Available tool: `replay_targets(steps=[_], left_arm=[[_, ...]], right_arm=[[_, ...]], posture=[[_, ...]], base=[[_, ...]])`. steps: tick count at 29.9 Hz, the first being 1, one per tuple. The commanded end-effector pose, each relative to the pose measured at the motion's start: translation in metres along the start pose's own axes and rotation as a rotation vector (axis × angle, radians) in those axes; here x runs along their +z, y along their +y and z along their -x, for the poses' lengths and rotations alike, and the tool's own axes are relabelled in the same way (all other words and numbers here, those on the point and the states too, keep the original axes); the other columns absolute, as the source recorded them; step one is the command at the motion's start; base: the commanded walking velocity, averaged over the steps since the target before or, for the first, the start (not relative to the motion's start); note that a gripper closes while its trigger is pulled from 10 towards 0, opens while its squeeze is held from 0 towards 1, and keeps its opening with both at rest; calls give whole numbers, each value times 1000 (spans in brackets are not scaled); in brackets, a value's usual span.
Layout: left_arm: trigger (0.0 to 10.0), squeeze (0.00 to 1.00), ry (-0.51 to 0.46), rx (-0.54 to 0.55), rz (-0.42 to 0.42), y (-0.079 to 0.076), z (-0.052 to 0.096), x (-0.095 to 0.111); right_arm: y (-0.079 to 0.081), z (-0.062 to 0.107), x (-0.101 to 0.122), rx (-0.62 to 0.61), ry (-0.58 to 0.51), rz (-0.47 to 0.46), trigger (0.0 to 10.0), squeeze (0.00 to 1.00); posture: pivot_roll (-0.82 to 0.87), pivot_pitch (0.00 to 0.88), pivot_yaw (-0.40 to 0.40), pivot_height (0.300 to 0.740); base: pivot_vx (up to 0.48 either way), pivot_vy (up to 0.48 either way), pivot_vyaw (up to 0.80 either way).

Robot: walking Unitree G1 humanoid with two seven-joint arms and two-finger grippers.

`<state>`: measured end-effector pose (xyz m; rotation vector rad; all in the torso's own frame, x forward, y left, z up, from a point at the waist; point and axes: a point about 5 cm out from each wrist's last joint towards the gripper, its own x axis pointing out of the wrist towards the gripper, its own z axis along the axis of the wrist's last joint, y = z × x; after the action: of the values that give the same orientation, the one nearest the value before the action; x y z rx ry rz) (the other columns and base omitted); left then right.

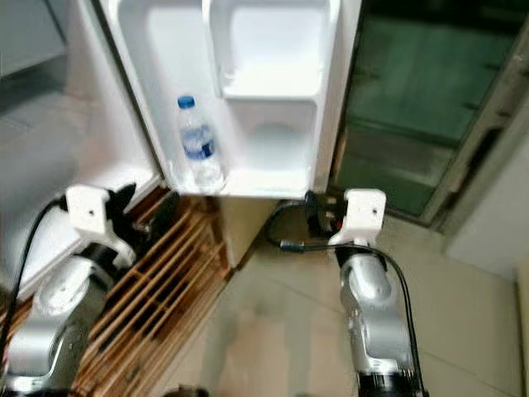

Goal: Restocking fridge

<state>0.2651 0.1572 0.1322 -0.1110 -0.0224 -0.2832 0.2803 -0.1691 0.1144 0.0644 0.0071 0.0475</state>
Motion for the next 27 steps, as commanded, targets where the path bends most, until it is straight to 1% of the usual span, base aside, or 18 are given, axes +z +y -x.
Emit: replay_targets(steps=[1,2,4,5,6,7,8,9,10,11,12,14,15,16,17,18,23,27], left_arm=[[10000,0,11,40,11,5,-6,2],[10000,0,28,82,79,7,-11,0],[10000,0,30,93,95,8,-12,0],[10000,0,30,93,88,8,-13,1],[10000,0,13,72,54,4,-17,6],[10000,0,8,67,45,3,-19,7],[10000,0,6,73,38,3,-22,8],[10000,0,10,86,30,4,-25,7],[10000,0,10,86,30,4,-25,7],[10000,0,14,81,14,3,-27,7],[10000,0,14,80,6,2,-28,7],[10000,0,14,80,6,2,-28,7],[10000,0,15,72,-9,0,-34,7],[10000,0,15,72,-9,0,-34,7],[10000,0,12,65,-19,-1,-38,8],[10000,0,10,65,-25,-1,-39,9],[10000,0,12,55,-31,-6,-40,7],[10000,0,18,61,-27,-6,-40,6]], right_arm=[[2,-3,5,-2,-24,-7,10000,0],[2,-3,4,0,-24,-5,10000,0],[2,-3,4,1,-24,-4,10000,0],[2,-3,4,2,-24,-4,10000,0],[4,-4,5,14,-28,0,10000,0],[5,-4,6,24,-31,4,10000,0],[8,-4,7,45,-39,17,10000,0],[16,-4,10,92,-57,50,10000,0],[16,-4,10,92,-57,50,10000,0],[24,-3,12,135,-70,66,10000,0],[26,-3,12,146,-71,67,10000,0],[26,-3,12,146,-71,67,10000,0],[28,-4,9,155,-58,58,10000,0],[28,-4,9,155,-58,58,10000,0],[28,-4,7,154,-47,52,10000,0],[27,-5,6,152,-44,48,10000,0],[25,-5,6,149,-40,41,10000,0],[24,-5,5,138,-36,32,10000,0]], posture=[[-80,0,92,740],[-80,0,91,740],[-80,0,91,740],[-80,0,89,740],[-79,0,87,740],[-80,0,88,740],[-81,0,88,740],[-84,0,89,740],[-84,0,89,740],[-88,0,91,740],[-91,0,91,740],[-91,0,91,740],[-96,0,95,740],[-96,0,95,740],[-100,0,96,740],[-101,0,97,740],[-105,0,99,740],[-105,0,99,740]], base=[[0,-469,738],[0,-472,738],[0,-472,738],[0,-461,731],[0,-442,725],[0,-428,719],[0,-416,706],[247,-409,688],[247,-409,688],[244,-409,675],[244,-409,675],[244,-409,675],[244,-409,669],[244,-409,669],[244,-412,663],[247,-409,663],[247,-409,649],[244,-412,650]])
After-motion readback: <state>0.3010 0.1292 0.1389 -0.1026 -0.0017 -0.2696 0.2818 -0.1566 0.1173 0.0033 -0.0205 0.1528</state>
